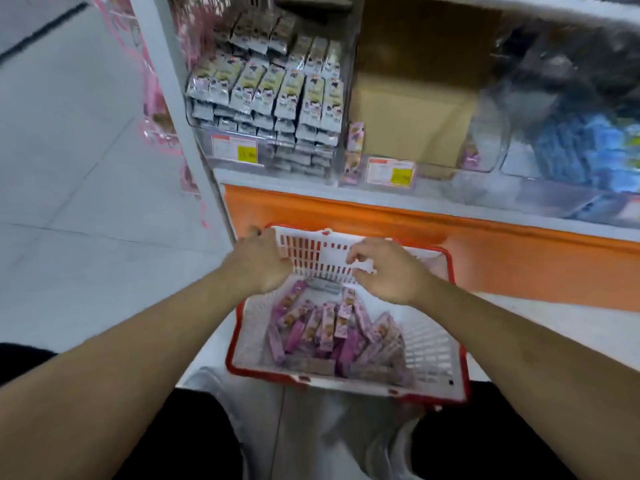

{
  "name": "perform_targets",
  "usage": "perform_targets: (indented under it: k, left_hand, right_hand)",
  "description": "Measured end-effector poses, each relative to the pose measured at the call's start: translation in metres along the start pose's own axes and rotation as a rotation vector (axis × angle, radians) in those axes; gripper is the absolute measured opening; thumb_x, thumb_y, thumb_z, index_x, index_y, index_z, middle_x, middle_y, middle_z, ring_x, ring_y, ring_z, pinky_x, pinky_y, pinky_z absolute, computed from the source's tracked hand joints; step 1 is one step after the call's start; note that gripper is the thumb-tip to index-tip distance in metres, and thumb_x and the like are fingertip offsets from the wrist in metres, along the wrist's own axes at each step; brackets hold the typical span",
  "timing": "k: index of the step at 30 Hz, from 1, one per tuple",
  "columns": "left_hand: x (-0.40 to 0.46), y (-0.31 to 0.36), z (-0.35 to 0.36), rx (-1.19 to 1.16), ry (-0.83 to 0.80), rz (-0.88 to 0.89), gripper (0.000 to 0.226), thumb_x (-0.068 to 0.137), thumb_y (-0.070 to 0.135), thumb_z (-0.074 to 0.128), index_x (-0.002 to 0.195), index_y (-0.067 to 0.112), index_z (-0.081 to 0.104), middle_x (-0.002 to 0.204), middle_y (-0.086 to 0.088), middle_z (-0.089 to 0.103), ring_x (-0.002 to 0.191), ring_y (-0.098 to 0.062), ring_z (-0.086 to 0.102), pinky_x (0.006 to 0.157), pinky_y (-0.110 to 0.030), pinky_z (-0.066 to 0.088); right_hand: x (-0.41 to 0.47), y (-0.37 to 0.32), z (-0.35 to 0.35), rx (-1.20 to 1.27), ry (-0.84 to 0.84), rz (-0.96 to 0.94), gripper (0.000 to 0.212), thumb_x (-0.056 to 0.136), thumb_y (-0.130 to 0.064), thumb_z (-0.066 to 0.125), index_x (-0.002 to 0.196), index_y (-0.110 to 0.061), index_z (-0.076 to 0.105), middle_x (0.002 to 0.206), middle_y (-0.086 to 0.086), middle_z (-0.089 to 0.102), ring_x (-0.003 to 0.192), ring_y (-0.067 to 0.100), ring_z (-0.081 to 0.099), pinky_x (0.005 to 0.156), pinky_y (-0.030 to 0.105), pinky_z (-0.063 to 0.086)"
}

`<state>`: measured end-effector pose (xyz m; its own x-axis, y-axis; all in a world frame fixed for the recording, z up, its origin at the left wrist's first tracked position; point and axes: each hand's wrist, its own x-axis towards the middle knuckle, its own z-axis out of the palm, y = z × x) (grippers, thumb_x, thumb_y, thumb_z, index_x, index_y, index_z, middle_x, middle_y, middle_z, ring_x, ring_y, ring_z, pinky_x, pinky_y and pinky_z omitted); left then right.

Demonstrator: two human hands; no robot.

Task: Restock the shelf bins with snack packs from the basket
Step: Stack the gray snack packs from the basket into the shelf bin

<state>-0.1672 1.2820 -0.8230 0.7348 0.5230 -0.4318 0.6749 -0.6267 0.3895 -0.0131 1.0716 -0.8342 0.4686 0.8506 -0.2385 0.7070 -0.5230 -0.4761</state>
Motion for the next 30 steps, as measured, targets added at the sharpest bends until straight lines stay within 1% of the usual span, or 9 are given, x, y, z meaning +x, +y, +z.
perform_targets:
  k: [3,6,9,12,15,18,21,27,30]
  left_hand:
    - [0.005,-0.024,0.044,-0.019,-0.028,-0.113,0.088,0.095,0.054,0.054,0.162,0.021,0.006,0.168,-0.012,0.007,0.148,-0.046,0.024,0.117,-0.056,0.031]
    - [0.008,-0.040,0.082,-0.061,-0.031,-0.129,0.095,0.096,0.057,0.056,0.162,0.025,-0.006,0.170,-0.001,-0.013,0.151,-0.045,0.016,0.120,-0.058,0.027]
    - [0.012,-0.038,0.099,0.027,0.007,-0.159,0.100,0.091,0.074,0.047,0.161,0.028,-0.008,0.168,0.005,-0.022,0.153,-0.040,0.011,0.118,-0.061,0.026]
    - [0.020,-0.035,0.105,0.117,-0.013,-0.209,0.103,0.088,0.084,0.034,0.161,0.029,-0.013,0.166,0.004,-0.030,0.152,-0.038,0.011,0.116,-0.062,0.027]
    - [0.025,-0.035,0.111,0.197,-0.022,-0.239,0.103,0.087,0.086,0.030,0.161,0.029,-0.015,0.165,0.001,-0.034,0.152,-0.038,0.011,0.114,-0.063,0.029]
    - [0.028,-0.036,0.115,0.235,-0.012,-0.253,0.103,0.086,0.087,0.028,0.160,0.029,-0.015,0.164,-0.001,-0.034,0.152,-0.039,0.012,0.113,-0.063,0.030]
    - [0.029,-0.037,0.116,0.258,-0.013,-0.244,0.102,0.087,0.086,0.028,0.160,0.029,-0.015,0.164,-0.003,-0.034,0.152,-0.040,0.011,0.113,-0.062,0.030]
    - [0.027,-0.038,0.111,0.215,-0.052,-0.234,0.101,0.088,0.084,0.031,0.160,0.030,-0.014,0.164,-0.002,-0.035,0.153,-0.041,0.009,0.116,-0.063,0.027]
    - [0.022,-0.034,0.099,0.154,-0.094,-0.237,0.099,0.091,0.078,0.039,0.161,0.029,-0.012,0.165,-0.001,-0.034,0.154,-0.041,0.002,0.121,-0.066,0.015]
  right_hand:
    - [-0.009,0.033,0.045,-0.042,-0.201,0.137,0.028,0.103,-0.026,0.061,0.131,-0.024,0.066,0.136,0.002,0.057,0.125,0.024,0.056,0.102,0.035,0.046]
    - [-0.006,0.050,0.076,-0.035,-0.360,0.182,0.038,0.104,-0.020,0.058,0.141,-0.018,0.062,0.141,0.011,0.055,0.121,0.033,0.060,0.097,0.043,0.051]
    - [0.005,0.051,0.098,0.034,-0.377,0.174,0.036,0.103,-0.023,0.059,0.138,-0.021,0.064,0.143,0.008,0.057,0.115,0.025,0.061,0.089,0.037,0.052]
    - [0.017,0.037,0.125,0.070,-0.447,0.126,0.025,0.101,-0.025,0.063,0.124,-0.024,0.071,0.121,-0.004,0.067,0.107,0.017,0.064,0.086,0.033,0.052]
    - [0.023,0.022,0.160,0.058,-0.563,0.087,0.024,0.099,-0.031,0.066,0.121,-0.022,0.069,0.115,-0.002,0.068,0.104,0.022,0.064,0.089,0.038,0.054]
    - [0.021,0.016,0.187,0.050,-0.610,0.053,0.035,0.102,-0.044,0.061,0.129,-0.022,0.069,0.122,0.002,0.068,0.108,0.025,0.062,0.085,0.032,0.046]
    - [0.016,0.016,0.200,0.086,-0.593,0.082,0.032,0.104,-0.041,0.060,0.133,-0.029,0.068,0.130,0.000,0.070,0.114,0.023,0.064,0.089,0.031,0.048]
    - [0.010,0.020,0.191,0.175,-0.527,0.164,0.030,0.096,-0.033,0.075,0.124,-0.026,0.071,0.118,-0.003,0.067,0.102,0.017,0.063,0.085,0.031,0.054]
    - [0.010,0.016,0.163,0.276,-0.513,0.208,0.024,0.094,-0.031,0.077,0.118,-0.026,0.073,0.113,-0.009,0.068,0.097,0.005,0.063,0.084,0.025,0.055]
